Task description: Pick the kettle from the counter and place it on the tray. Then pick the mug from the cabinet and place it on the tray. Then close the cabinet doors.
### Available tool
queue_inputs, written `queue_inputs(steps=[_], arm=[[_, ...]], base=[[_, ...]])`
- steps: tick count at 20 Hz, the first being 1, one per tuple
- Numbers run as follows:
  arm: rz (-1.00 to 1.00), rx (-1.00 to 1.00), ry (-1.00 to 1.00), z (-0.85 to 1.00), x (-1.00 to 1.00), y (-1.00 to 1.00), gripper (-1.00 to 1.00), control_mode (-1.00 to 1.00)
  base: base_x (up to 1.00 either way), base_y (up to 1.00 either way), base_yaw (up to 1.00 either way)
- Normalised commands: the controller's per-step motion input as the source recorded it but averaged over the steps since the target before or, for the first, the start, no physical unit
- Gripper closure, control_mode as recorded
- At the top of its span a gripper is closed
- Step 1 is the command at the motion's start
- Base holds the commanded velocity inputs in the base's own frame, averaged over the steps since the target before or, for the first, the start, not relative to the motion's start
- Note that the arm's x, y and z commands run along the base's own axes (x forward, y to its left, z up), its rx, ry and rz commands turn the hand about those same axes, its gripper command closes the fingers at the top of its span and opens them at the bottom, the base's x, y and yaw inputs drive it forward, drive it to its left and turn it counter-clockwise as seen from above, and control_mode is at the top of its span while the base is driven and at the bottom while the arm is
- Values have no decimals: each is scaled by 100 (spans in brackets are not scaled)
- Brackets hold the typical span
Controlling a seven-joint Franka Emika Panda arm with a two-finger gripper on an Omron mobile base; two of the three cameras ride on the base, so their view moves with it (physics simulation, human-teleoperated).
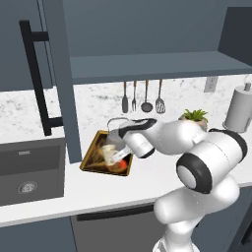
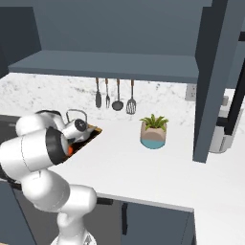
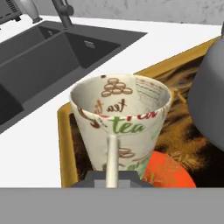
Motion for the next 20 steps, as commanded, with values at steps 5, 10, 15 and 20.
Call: queue_inputs(steps=[5,10,15,20], arm=[[0,0,4,-31,11,9,100,-100],[0,0,0,-21,2,7,100,-100],[0,0,1,-10,-3,2,-100,-100],[0,0,3,0,-7,0,-100,-100]], base=[[0,0,0],[0,0,0],[0,0,0],[0,0,0]])
